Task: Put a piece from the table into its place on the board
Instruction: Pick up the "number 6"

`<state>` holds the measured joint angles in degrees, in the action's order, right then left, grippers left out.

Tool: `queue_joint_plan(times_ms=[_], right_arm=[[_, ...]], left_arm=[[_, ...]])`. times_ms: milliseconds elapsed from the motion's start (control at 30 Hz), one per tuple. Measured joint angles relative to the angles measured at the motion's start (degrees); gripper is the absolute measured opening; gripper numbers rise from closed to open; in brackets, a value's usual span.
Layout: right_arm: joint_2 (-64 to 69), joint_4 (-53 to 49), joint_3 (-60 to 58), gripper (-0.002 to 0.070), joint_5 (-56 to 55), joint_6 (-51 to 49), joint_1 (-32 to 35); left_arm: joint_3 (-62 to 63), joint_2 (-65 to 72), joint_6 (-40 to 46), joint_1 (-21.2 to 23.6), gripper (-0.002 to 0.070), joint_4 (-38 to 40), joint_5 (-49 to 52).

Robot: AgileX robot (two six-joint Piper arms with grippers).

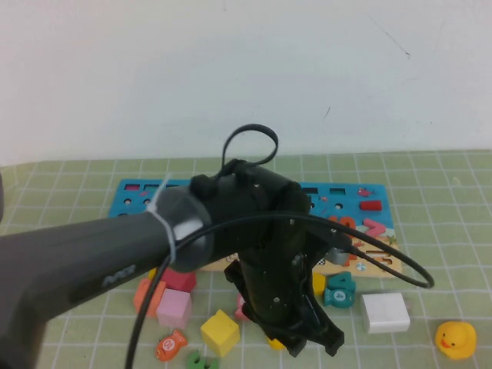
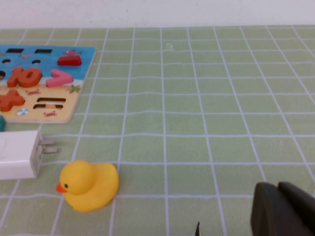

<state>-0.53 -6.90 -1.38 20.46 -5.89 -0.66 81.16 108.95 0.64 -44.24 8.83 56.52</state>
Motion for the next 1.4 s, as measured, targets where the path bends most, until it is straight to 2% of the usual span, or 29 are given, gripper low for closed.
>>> queue_joint_plan(times_ms=[167,233,300,567,1133,1233,1333,1400], right_arm=[[0.0,0.0,0.0,-0.0001,0.0,0.0,0.0],[0.0,0.0,0.0,-0.0001,0.0,0.0,0.0],[0.0,0.0,0.0,-0.0001,0.0,0.0,0.0],[0.0,0.0,0.0,-0.0001,0.0,0.0,0.0],[0.0,0.0,0.0,-0.0001,0.0,0.0,0.0],[0.0,0.0,0.0,-0.0001,0.0,0.0,0.0],[0.0,0.0,0.0,-0.0001,0.0,0.0,0.0],[0.0,0.0,0.0,-0.0001,0.0,0.0,0.0]], left_arm=[[0.5,3.0,-9.3,0.0,0.0454,-4.0,-0.8],[0.6,3.4,-13.6,0.0,0.0495,-6.3,-2.1],[0.6,3.6,-16.9,0.0,0.0505,-8.1,-3.4],[0.6,5.5,-21.8,0.0,0.0506,-9.2,-5.6],[0.7,9.2,-21.9,0.0,0.0501,-9.7,-6.0],[0.7,9.2,-21.9,0.0,0.0441,-9.9,-6.0],[0.7,9.2,-21.9,0.0,0.0315,-10.1,-5.7],[0.7,9.2,-21.4,0.0,0.0303,-10.2,-5.4]])
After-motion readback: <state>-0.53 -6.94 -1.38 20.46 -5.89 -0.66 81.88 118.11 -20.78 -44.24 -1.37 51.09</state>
